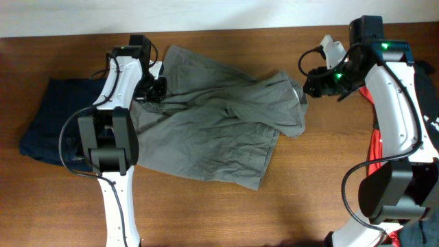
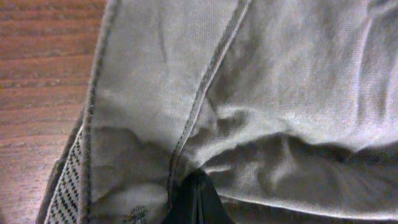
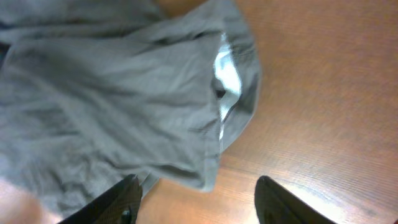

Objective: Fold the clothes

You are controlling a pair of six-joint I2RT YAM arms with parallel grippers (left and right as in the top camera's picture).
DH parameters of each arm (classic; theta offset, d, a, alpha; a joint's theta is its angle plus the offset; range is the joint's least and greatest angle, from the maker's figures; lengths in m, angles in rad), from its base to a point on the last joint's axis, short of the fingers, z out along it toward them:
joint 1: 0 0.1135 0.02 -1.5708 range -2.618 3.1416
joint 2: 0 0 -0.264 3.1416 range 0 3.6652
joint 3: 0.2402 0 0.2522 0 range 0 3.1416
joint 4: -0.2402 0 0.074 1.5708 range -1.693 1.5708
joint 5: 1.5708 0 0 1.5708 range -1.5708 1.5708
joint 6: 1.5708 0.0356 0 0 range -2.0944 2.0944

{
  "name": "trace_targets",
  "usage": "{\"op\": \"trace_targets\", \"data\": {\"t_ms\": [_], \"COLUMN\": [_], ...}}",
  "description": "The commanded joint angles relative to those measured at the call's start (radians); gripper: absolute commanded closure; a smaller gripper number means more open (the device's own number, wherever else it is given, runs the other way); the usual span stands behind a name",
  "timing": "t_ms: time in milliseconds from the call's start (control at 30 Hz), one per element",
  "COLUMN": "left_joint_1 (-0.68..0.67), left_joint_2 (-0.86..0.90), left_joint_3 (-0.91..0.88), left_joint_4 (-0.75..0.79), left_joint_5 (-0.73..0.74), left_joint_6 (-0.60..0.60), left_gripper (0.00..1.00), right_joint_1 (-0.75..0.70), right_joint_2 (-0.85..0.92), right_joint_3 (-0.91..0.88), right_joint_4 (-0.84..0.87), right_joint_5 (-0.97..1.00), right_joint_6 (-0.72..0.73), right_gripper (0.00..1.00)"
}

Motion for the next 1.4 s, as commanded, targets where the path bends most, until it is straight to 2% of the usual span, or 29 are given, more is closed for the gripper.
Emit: {"op": "trace_targets", "data": {"t_ms": [0, 233, 333, 467, 567, 633, 700, 767, 1067, 1200, 1367], "left_joint_1": [0.018, 0.013, 0.01, -0.002, -0.01, -0.016, -0.023, -0.031, -0.061, -0.061, -0.06], "left_joint_2": [0.097, 0.097, 0.097, 0.097, 0.097, 0.098, 0.098, 0.098, 0.101, 0.101, 0.101], "left_joint_3": [0.008, 0.189, 0.282, 0.343, 0.343, 0.343, 0.343, 0.341, 0.306, 0.306, 0.306], "left_joint_4": [-0.06, -0.164, -0.216, -0.235, -0.227, -0.222, -0.214, -0.211, -0.2, -0.2, -0.2], "left_joint_5": [-0.058, -0.028, -0.003, 0.015, 0.016, 0.016, 0.016, 0.013, 0.012, 0.012, 0.012], "left_joint_6": [0.051, 0.051, 0.051, 0.051, 0.051, 0.051, 0.051, 0.051, 0.058, 0.058, 0.058], "left_gripper": [0.99, 0.99, 0.98, 0.95, 0.95, 0.95, 0.93, 0.92, 0.91, 0.91, 0.91], "right_joint_1": [-0.006, -0.006, -0.005, 0.006, 0.029, 0.039, 0.04, 0.037, -0.054, -0.075, -0.085], "right_joint_2": [0.028, 0.225, 0.308, 0.391, 0.441, 0.457, 0.454, 0.433, 0.255, 0.217, 0.215], "right_joint_3": [-0.029, -0.031, -0.031, -0.031, -0.031, -0.031, -0.031, -0.029, 0.022, 0.022, 0.022], "right_joint_4": [0.069, 0.243, 0.293, 0.34, 0.375, 0.443, 0.534, 0.625, 0.673, 0.698, 0.72], "right_joint_5": [0.042, 0.014, -0.162, -0.391, -0.462, -0.588, -0.711, -0.778, -0.552, -0.543, -0.43], "right_joint_6": [0.158, 0.293, 0.292, 0.317, 0.368, 0.385, 0.382, 0.385, 0.283, 0.196, 0.194], "right_gripper": [0.36, 0.33, 0.34, 0.46, 0.52, 0.68, 0.79, 0.84, 0.85, 0.85, 0.81]}}
